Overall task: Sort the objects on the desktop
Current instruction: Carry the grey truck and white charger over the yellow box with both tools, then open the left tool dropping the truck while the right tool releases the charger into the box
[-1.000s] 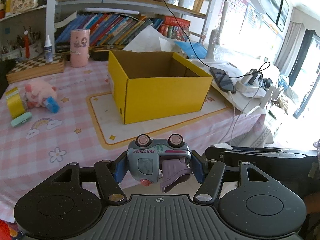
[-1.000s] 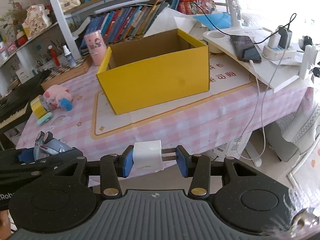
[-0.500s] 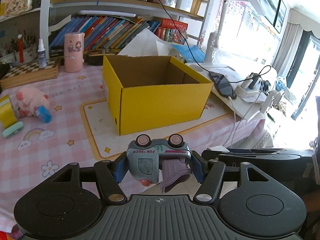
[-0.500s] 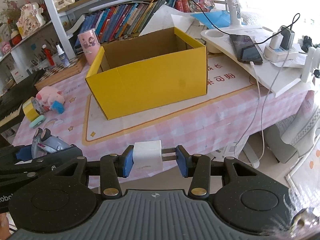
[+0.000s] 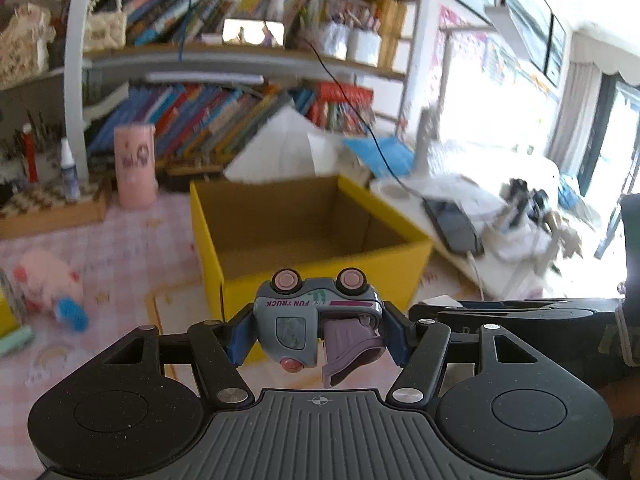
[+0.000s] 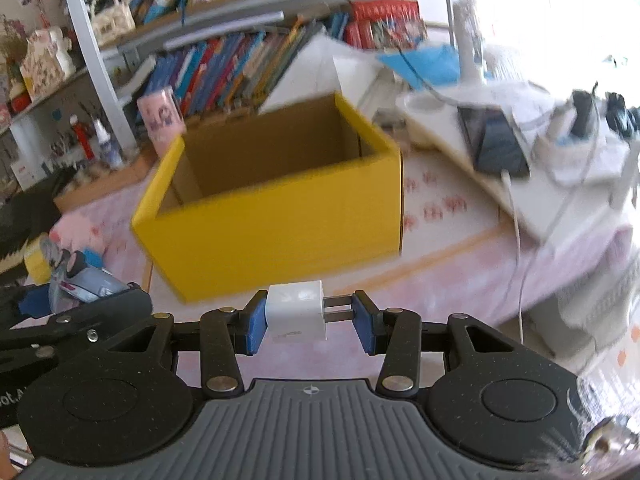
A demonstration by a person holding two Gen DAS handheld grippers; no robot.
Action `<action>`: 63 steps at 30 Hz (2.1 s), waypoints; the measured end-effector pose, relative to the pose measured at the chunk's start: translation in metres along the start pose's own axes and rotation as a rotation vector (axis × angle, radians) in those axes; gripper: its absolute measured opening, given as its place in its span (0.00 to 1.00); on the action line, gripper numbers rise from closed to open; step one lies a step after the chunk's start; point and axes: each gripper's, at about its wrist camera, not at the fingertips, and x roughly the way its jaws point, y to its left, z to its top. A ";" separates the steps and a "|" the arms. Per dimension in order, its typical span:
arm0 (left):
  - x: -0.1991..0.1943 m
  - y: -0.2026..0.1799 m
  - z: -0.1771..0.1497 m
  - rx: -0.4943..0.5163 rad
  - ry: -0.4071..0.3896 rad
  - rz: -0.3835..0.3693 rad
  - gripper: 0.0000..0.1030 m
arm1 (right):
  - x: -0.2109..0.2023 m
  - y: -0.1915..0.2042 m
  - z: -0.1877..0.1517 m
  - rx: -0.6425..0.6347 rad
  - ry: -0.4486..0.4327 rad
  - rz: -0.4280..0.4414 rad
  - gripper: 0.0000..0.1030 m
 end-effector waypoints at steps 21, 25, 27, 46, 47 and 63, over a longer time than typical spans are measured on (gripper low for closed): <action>0.118 -0.023 0.063 -0.036 -0.003 0.256 0.62 | 0.093 -0.052 0.132 -0.199 -0.066 0.188 0.41; 0.137 -0.024 0.061 -0.046 0.043 0.285 0.62 | 0.113 -0.050 0.149 -0.241 -0.058 0.222 0.41; 0.145 -0.025 0.059 -0.042 0.069 0.297 0.62 | 0.125 -0.047 0.157 -0.259 -0.035 0.247 0.41; 0.190 -0.011 0.052 -0.116 0.266 0.273 0.62 | 0.228 0.005 0.160 -0.449 0.321 0.341 0.40; 0.191 -0.011 0.050 -0.127 0.274 0.271 0.62 | 0.229 0.006 0.159 -0.453 0.338 0.348 0.40; 0.191 -0.013 0.036 -0.215 0.284 0.260 0.62 | 0.243 0.011 0.152 -0.496 0.469 0.345 0.40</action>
